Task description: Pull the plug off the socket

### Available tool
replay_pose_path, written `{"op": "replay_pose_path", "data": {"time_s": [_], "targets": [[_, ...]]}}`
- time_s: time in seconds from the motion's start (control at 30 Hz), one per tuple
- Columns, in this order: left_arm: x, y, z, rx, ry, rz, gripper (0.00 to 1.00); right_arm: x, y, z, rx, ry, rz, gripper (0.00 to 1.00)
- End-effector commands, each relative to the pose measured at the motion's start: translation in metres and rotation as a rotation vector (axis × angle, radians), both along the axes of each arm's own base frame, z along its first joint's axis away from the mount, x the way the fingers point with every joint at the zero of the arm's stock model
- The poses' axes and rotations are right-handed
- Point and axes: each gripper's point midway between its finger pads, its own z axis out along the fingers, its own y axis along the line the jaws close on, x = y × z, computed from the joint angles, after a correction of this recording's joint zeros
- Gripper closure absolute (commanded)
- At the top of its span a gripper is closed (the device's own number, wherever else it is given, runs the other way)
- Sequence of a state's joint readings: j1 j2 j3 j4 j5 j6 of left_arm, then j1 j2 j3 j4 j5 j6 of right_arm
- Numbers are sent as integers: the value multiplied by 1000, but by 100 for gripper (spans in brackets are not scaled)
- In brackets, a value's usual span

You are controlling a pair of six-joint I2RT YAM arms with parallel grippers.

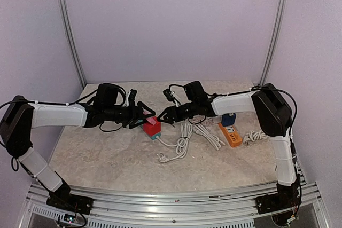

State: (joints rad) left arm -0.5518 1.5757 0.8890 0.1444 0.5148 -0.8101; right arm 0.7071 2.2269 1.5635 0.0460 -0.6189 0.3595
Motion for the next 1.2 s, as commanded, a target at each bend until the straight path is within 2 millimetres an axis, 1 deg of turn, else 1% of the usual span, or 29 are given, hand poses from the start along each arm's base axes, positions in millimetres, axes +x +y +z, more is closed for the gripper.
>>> {"op": "replay_pose_path", "data": {"time_s": [0.0, 0.1, 0.13, 0.17, 0.2, 0.27, 0.33, 0.4, 0.43, 0.47, 0.53, 0.63, 0.7, 0.77, 0.8, 0.87, 1.0, 1.1, 1.17], "targets": [[5, -3, 17, 12, -32, 9, 33, -29, -11, -63, -176, 124, 8, 43], [10, -1, 9, 57, 4, 31, 36, -29, -8, -60, -171, 119, 12, 40], [13, 0, 5, 70, 14, 41, 37, -29, -7, -58, -169, 117, 13, 39], [12, 2, -3, 97, 44, 51, 36, -28, -6, -58, -169, 118, 12, 37], [13, 4, -7, 110, 58, 60, 36, -29, -5, -57, -171, 118, 13, 35], [13, 7, -14, 130, 69, 76, 34, -28, -5, -53, -169, 112, 11, 30], [10, 12, -17, 129, 69, 91, 27, -28, -7, -47, -168, 100, 7, 26], [7, 17, -11, 102, 60, 101, 22, -24, -10, -34, -164, 75, -6, 24], [9, 19, -7, 85, 45, 106, 21, -22, -12, -27, -157, 62, -13, 23], [9, 21, -1, 74, 30, 109, 19, -19, -14, -18, -147, 51, -21, 22], [9, 25, 5, 73, 16, 114, 16, -14, -19, 0, -123, 27, -39, 18], [10, 30, 11, 70, 3, 118, 14, -12, -27, 27, -88, -18, -49, 14], [11, 32, 10, 68, 6, 116, 13, -14, -31, 44, -77, -48, -42, 13], [12, 32, 9, 62, 9, 111, 14, -18, -34, 52, -81, -61, -33, 13], [12, 32, 8, 61, 11, 108, 13, -21, -36, 53, -87, -64, -26, 13], [11, 31, 8, 57, 11, 104, 13, -27, -41, 49, -109, -62, -11, 14], [12, 31, 11, 54, 5, 103, 13, -44, -51, 27, -182, -57, 13, 20], [11, 33, 12, 58, 4, 107, 12, -59, -56, 7, -248, -61, 26, 26], [11, 35, 10, 59, 7, 110, 12, -64, -59, -7, -300, -71, 25, 31]]}}
